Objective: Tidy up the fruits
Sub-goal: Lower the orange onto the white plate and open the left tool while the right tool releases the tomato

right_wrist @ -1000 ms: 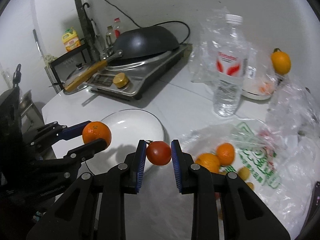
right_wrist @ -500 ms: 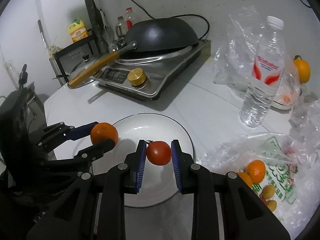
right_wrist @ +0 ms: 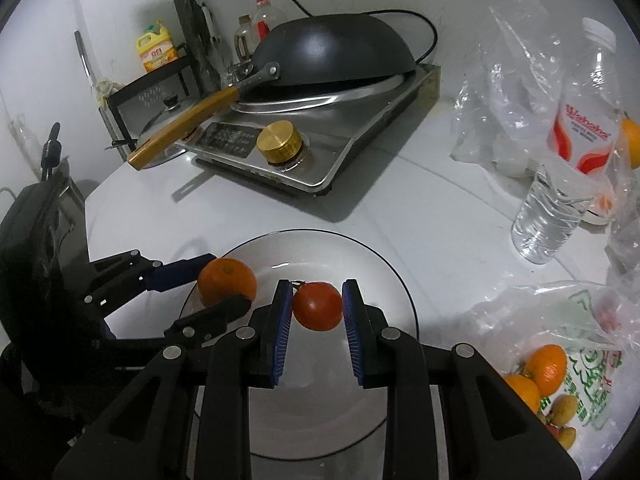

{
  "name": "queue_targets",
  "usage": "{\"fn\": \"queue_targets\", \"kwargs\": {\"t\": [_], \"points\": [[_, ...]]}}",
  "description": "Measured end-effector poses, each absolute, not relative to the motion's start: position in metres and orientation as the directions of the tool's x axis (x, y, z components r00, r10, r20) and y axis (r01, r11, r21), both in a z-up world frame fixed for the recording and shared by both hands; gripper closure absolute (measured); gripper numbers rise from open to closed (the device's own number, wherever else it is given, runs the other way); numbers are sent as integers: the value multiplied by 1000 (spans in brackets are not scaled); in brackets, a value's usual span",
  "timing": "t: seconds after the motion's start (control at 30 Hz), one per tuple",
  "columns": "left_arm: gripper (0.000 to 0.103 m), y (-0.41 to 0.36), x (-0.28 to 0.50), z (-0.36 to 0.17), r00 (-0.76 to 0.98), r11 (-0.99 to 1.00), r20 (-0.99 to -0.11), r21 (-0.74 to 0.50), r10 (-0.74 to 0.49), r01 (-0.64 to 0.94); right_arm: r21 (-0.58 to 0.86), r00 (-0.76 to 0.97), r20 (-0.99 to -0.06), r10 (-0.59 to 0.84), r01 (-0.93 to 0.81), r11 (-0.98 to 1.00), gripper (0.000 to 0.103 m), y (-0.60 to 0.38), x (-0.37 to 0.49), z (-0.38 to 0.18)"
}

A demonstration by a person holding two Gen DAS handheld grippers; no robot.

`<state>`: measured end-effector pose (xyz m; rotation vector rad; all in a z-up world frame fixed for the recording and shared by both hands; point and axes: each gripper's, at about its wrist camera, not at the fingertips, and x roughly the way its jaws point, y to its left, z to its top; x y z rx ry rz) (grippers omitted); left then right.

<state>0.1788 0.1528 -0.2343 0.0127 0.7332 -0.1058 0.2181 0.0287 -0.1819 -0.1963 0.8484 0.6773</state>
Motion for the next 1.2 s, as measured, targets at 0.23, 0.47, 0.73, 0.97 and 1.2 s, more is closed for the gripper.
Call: {"fn": "queue_targets", "kwargs": {"t": [0.23, 0.47, 0.73, 0.97, 1.2], "points": [[60, 152, 183, -240, 727, 994, -679, -31, -98, 105, 107, 445, -761, 473, -633, 767, 76, 41, 228, -191], [60, 151, 185, -243, 725, 993, -681, -35, -107, 113, 118, 427, -770, 475, -636, 762, 76, 53, 237, -197], [59, 150, 185, -244, 727, 993, -679, -24, -100, 114, 149, 386, -792, 474, -630, 762, 76, 65, 249, -210], [59, 151, 184, -243, 726, 993, -679, -36, -108, 113, 165, 360, -805, 472, -628, 761, 76, 73, 252, -215], [59, 152, 185, -243, 724, 993, -681, -41, -111, 114, 181, 349, -813, 466, -609, 773, 75, 73, 255, -218]]}}
